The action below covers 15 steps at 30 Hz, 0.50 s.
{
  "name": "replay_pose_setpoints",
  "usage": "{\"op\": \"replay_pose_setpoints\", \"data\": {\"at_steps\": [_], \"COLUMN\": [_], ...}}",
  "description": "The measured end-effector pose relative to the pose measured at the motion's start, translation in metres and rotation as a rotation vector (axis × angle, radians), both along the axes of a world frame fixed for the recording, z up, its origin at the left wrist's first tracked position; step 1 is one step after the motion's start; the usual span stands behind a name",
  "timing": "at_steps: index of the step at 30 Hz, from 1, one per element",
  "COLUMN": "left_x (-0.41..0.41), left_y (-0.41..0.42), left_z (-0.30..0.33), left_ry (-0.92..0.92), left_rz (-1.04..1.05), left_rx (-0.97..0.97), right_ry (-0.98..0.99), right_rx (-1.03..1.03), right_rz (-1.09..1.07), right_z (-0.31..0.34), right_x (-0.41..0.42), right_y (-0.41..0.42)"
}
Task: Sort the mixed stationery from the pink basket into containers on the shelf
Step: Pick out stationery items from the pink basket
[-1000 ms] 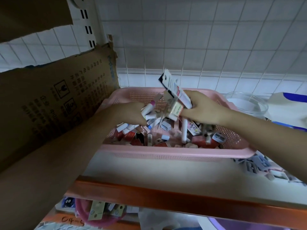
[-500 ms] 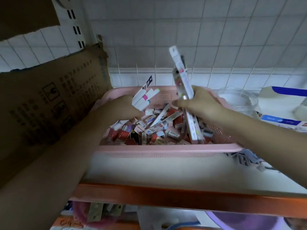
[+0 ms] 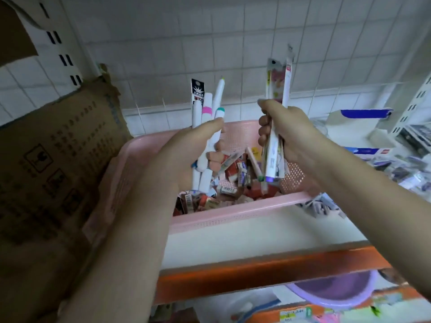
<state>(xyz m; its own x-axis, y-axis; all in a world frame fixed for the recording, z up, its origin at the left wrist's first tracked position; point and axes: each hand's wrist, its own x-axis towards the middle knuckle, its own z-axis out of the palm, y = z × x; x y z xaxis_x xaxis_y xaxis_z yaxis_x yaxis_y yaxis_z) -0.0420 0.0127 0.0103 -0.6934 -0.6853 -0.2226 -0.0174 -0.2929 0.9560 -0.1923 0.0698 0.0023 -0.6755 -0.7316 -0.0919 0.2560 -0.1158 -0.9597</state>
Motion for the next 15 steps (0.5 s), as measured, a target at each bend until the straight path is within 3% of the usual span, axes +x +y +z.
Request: {"op": "replay_pose_setpoints", "data": {"at_steps": [5,10,12,15], "left_x": [-0.04,-0.11,-0.142,-0.194], "left_y": [0.055,0.141,0.183,0.257], "left_z": [-0.017,-0.041,-0.056,-0.071], "left_ry": [0.103,0.038,0.008,-0.065], "left_rz": [-0.15,-0.359,-0.468,-0.64], "left_rx": [0.031,-0.071,-0.139,-0.264], "right_ry": [-0.107,-0.124,-0.014,0.422], "right_rx": [-0.026,0.062,0.173,0.518], "right_rz": [-0.191,-0.482,-0.603,-0.705], "right_z": [-0.011,-0.039,-0.051,-0.07], "right_x": [-0.02,-0.053,-0.07,-0.106], "right_y": [0.077,0.21,0.266,0.353]}}
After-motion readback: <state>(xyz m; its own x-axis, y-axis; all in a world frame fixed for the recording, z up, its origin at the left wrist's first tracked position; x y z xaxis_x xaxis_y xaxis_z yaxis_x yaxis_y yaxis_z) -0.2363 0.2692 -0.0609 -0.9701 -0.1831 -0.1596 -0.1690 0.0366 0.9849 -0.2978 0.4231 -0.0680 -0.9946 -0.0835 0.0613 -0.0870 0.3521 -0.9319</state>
